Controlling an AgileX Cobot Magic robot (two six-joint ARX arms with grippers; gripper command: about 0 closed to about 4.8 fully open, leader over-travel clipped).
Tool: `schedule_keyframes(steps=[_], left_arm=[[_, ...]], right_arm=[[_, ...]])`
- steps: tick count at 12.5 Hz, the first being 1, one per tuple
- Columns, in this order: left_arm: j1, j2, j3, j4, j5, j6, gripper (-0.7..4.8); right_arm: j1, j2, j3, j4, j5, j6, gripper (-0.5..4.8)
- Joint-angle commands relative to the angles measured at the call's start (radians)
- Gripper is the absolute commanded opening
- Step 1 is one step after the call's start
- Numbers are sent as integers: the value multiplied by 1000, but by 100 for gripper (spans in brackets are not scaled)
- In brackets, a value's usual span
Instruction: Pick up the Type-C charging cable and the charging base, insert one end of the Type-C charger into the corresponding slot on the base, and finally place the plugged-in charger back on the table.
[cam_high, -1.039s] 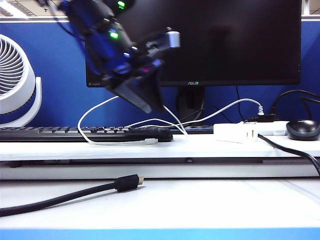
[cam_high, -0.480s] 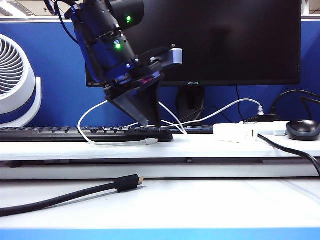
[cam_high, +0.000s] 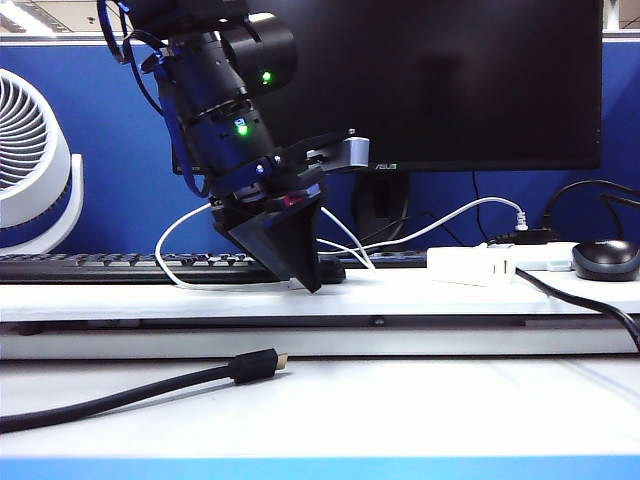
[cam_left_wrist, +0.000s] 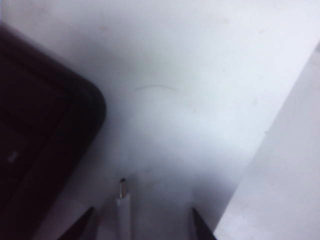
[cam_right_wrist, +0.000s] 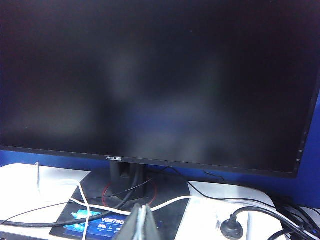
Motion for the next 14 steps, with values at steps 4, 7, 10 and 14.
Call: schedule_keyframes(steps=[4, 7, 10, 14], left_arm=[[-1, 3, 2, 4, -26, 2, 233], [-1, 3, 1, 1, -37, 2, 201], [-1, 3, 1, 0, -38, 2, 178], [-1, 3, 2, 0, -40, 2, 178]], right_arm=[[1, -2, 4, 14, -1, 0, -1], [1, -2, 4, 14, -1, 0, -1], [1, -2, 4, 14, -1, 0, -1], [1, -2, 4, 16, -1, 0, -1]])
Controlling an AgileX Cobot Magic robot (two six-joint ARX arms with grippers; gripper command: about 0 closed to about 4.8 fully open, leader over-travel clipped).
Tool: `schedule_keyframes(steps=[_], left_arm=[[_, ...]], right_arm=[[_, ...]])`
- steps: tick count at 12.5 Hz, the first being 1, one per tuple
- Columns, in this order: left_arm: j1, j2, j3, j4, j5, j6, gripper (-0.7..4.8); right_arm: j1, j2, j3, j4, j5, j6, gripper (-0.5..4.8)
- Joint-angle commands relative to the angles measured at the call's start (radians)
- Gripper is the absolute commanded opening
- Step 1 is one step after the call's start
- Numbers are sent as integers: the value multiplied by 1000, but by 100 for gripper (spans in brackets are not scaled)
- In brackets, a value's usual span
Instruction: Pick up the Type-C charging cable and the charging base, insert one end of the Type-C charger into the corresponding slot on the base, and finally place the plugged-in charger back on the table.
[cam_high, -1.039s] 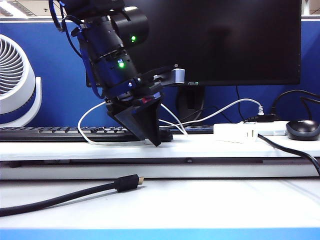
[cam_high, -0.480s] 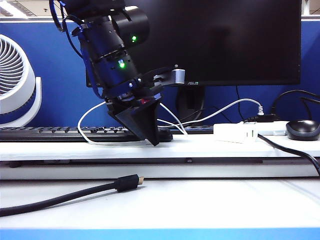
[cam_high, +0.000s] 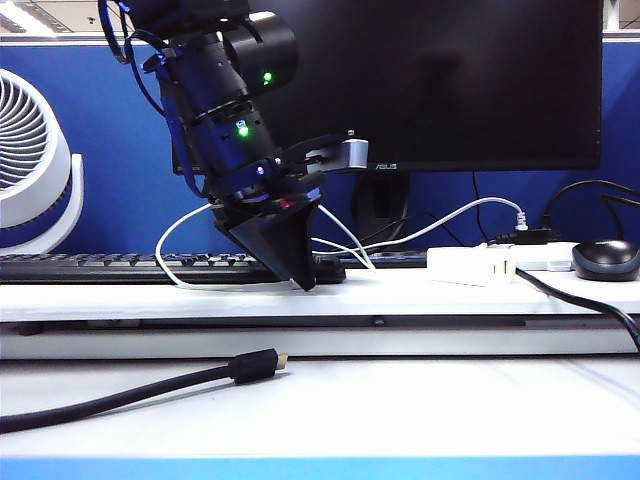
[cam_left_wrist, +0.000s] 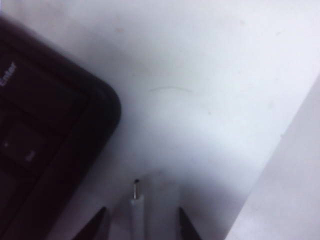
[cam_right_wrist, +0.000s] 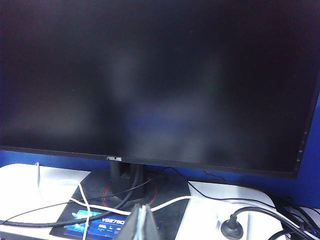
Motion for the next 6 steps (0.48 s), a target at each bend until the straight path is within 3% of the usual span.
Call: schedule_keyframes(steps=[1, 3, 6], left_arm=[[-2, 2, 1, -9, -6, 3, 178], [-2, 2, 1, -9, -2, 3, 168], [-3, 2, 1, -10, -2, 3, 98]], right_arm=[[1, -2, 4, 17, -1, 0, -1], [1, -2, 4, 20, -2, 0, -1], [1, -2, 4, 21, -1, 0, -1]])
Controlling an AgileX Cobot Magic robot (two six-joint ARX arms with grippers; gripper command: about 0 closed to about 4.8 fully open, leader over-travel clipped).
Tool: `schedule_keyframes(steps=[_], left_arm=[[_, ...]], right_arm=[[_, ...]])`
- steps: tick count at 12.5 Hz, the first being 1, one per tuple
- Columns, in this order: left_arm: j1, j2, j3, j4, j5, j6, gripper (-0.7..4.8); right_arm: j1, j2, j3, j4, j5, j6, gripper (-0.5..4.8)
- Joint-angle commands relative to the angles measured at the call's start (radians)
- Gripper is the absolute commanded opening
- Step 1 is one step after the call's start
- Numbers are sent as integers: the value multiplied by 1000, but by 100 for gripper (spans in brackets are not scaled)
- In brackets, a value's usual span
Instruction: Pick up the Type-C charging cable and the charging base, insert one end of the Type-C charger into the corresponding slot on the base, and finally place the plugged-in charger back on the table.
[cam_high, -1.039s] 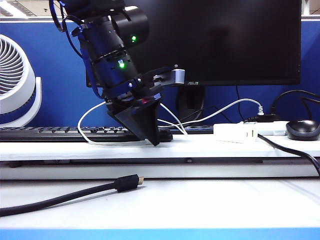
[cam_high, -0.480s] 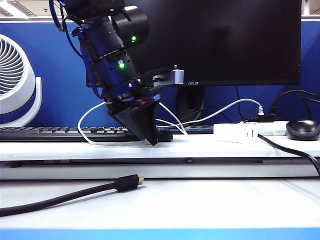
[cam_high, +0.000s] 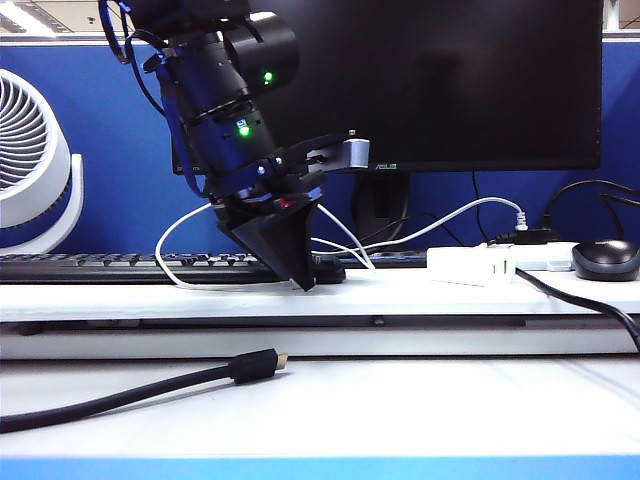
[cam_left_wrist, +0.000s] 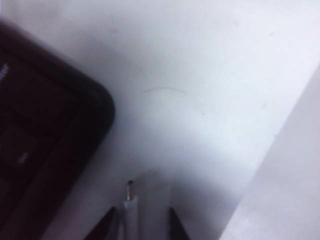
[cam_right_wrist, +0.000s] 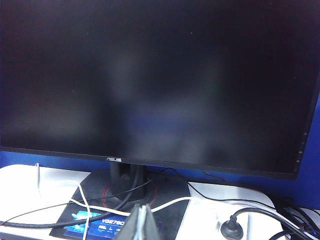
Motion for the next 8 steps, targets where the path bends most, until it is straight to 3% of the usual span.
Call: schedule_keyframes(steps=[1, 2, 8], left_arm=[[0, 2, 1, -8, -4, 3, 55], [0, 2, 1, -8, -4, 3, -7], [0, -8, 9, -31, -1, 0, -6]], right_arm=[[1, -2, 4, 18, -1, 0, -1], [1, -2, 4, 18, -1, 0, -1], [0, -2, 4, 2, -4, 0, -1]])
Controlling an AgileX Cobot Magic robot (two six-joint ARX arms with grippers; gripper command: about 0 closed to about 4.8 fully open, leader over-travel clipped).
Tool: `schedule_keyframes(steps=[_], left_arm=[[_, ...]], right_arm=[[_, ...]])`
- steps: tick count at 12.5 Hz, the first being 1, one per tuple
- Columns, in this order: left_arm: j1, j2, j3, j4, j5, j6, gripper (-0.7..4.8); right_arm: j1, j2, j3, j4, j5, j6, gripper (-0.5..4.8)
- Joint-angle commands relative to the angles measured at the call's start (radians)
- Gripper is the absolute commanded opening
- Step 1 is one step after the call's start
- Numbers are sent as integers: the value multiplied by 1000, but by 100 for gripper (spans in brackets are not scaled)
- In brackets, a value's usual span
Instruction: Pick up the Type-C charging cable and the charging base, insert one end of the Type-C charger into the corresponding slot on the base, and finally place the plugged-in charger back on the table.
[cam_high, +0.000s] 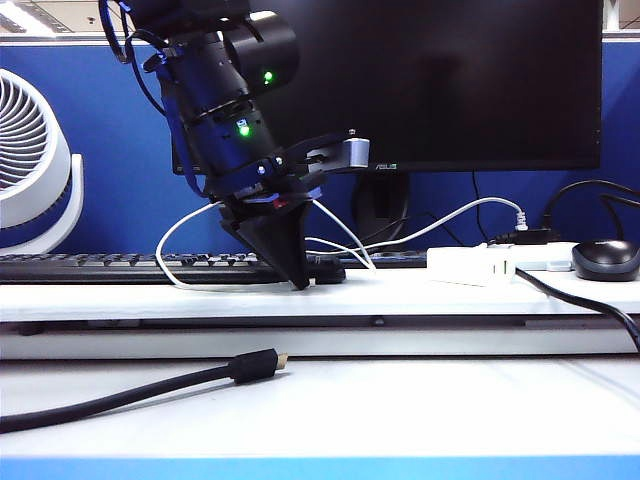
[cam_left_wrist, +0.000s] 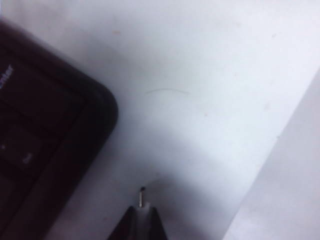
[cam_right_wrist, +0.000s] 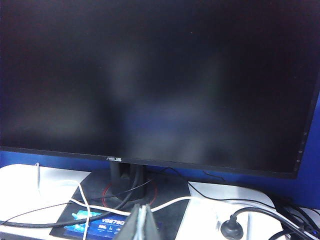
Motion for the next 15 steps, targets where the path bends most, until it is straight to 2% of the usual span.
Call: schedule_keyframes(steps=[1, 3, 6, 9, 11, 12, 13, 15], left_arm=[[0, -17, 24, -59, 39, -1, -6], [0, -45, 71, -90, 165, -28, -6], [2, -92, 187, -88, 335, -94, -6], [2, -114, 298, -93, 419, -94, -6], [2, -155, 357, -95, 422, -93, -6], [2, -168, 357, -96, 417, -93, -6], [2, -198, 357, -96, 348, -94, -6], [2, -219, 357, -93, 307, -107, -6]], right_arm=[[0, -2, 4, 4, -28, 0, -1], [0, -2, 4, 0, -92, 0, -1], [0, 2, 4, -73, -95, 0, -1], [0, 11, 4, -136, -95, 0, -1], [1, 138, 18, -200, -198, -31, -1], [1, 176, 47, -259, -206, -77, -1], [1, 291, 157, -418, -249, -161, -1], [1, 391, 248, -486, -275, -172, -1]])
